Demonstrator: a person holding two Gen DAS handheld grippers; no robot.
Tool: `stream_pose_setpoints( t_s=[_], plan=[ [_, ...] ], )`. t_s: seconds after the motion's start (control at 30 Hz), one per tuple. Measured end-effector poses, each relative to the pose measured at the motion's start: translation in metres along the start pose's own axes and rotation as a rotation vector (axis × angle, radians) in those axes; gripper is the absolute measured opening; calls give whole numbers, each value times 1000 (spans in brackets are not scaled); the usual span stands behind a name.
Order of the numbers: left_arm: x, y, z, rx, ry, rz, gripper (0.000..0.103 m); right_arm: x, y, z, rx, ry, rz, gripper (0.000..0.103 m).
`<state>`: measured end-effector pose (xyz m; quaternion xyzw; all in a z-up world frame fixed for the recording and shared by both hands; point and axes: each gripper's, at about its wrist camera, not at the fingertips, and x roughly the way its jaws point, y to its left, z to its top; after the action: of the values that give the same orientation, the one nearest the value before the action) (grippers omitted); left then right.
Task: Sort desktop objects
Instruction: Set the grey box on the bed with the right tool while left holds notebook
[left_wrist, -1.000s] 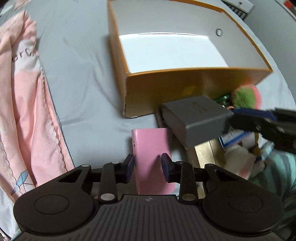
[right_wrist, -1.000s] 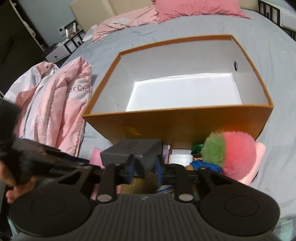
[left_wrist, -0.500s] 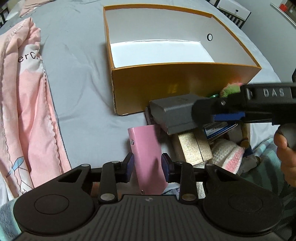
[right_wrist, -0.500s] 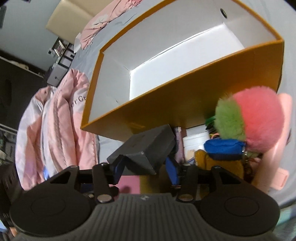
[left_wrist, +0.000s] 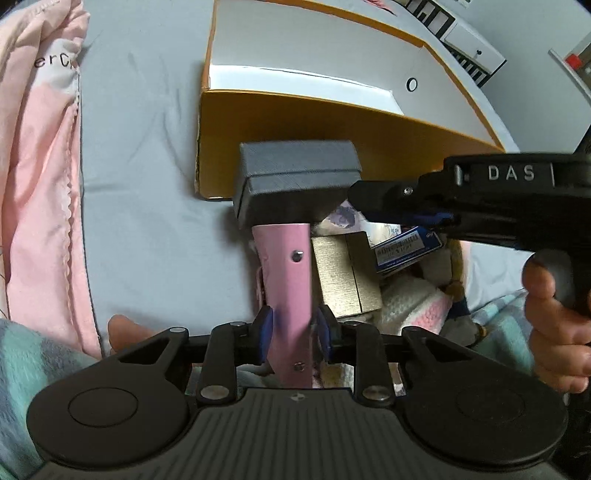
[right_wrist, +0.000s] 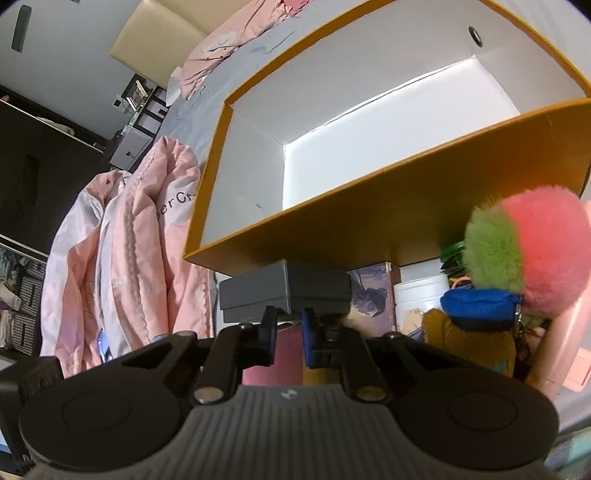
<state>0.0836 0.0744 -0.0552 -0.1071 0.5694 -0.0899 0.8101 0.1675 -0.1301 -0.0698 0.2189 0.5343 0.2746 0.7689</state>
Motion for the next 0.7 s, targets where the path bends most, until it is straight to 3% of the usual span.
stream_pose_setpoints(
  t_s=[0.2, 0.33, 0.37, 0.7],
  plan=[
    [6, -18, -13, 108, 54, 110, 29, -9, -4, -3, -27, -26, -59, 23],
    [9, -26, -15, 158, 72, 144, 29, -9, -6, -7, -29, -20, -66, 26],
    [8, -27, -16, 167, 68, 141, 23, -10, -6, -8, -35, -18, -67, 26],
    [-55, -7, -9, 90, -54, 69, 20, -20, 2, -13, -111, -54, -107, 26]
  ],
)
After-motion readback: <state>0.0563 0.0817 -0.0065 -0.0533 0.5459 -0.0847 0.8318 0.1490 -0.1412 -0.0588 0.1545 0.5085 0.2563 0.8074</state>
